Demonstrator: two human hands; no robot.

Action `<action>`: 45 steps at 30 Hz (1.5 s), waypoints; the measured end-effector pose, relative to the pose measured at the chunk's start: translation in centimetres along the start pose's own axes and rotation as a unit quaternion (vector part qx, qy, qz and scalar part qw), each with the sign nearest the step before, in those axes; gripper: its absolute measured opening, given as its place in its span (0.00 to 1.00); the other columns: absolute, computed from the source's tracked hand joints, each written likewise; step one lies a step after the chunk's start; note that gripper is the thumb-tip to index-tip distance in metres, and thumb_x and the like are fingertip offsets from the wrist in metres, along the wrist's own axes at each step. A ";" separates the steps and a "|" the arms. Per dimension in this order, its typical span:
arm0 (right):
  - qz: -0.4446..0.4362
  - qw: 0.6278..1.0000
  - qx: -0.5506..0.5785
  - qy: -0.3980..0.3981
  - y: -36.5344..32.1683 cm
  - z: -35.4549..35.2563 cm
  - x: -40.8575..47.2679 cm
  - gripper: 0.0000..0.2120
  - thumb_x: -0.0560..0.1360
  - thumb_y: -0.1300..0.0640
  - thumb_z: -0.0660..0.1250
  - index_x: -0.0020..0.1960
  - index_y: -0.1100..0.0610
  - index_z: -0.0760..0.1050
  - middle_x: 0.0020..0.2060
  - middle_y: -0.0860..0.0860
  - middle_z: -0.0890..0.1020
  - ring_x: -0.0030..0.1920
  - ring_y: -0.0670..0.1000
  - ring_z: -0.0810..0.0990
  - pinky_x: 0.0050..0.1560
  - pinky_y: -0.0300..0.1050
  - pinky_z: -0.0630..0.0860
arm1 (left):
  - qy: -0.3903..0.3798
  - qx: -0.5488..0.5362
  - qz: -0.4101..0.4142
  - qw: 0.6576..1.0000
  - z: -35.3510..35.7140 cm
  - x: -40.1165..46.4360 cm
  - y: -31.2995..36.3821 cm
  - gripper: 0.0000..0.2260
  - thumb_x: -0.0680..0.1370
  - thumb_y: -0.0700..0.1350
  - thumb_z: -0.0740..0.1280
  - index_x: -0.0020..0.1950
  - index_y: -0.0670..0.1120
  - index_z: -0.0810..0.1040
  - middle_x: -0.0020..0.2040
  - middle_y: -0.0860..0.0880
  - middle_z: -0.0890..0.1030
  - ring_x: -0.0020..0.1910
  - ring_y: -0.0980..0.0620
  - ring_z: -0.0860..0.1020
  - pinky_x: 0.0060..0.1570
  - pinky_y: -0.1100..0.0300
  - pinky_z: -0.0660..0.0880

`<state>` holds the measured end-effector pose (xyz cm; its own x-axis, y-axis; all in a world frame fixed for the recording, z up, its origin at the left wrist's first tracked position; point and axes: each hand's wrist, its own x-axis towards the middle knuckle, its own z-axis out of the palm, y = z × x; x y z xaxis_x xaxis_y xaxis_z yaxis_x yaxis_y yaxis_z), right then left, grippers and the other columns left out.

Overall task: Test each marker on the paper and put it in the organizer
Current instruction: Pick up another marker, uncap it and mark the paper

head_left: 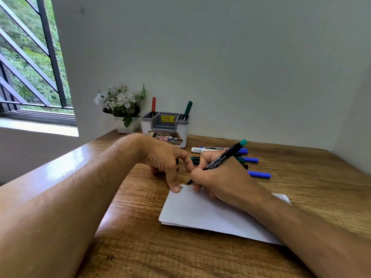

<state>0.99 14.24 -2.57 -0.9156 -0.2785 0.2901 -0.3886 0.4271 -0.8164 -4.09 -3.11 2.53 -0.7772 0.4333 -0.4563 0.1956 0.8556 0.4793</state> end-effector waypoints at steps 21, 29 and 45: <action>0.005 0.999 -0.024 -0.037 -0.4 -0.1 0.2 0.08 0.63 0.52 0.67 0.26 0.48 0.74 0.24 0.47 0.79 0.25 0.41 0.74 0.31 0.40 0.70 | -0.013 -0.005 0.003 1.000 0.1 0.0 -0.2 0.24 0.70 0.39 0.77 0.59 0.57 0.73 0.45 0.49 0.75 0.47 0.50 0.74 0.46 0.54 0.70; 0.003 0.999 -0.040 -0.016 -0.3 -0.2 0.3 0.14 0.70 0.58 0.70 0.27 0.51 0.72 0.26 0.49 0.80 0.26 0.42 0.74 0.33 0.42 0.71 | -0.012 0.004 0.000 1.000 0.1 0.1 -0.2 0.27 0.69 0.39 0.77 0.62 0.56 0.72 0.53 0.47 0.75 0.56 0.44 0.74 0.58 0.47 0.73; -0.001 0.999 -0.051 -0.016 -0.5 -0.2 0.1 0.15 0.69 0.59 0.70 0.26 0.51 0.71 0.25 0.49 0.79 0.27 0.44 0.74 0.34 0.43 0.71 | -0.015 -0.011 -0.006 1.000 0.1 0.1 -0.1 0.26 0.70 0.38 0.76 0.63 0.56 0.72 0.47 0.49 0.74 0.47 0.50 0.73 0.49 0.52 0.70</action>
<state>1.12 14.20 -2.00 -0.9113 -0.3069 0.2746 -0.4012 0.5113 -0.7600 -4.10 -3.12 2.42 -0.7610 0.4324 -0.4837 0.1735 0.8540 0.4904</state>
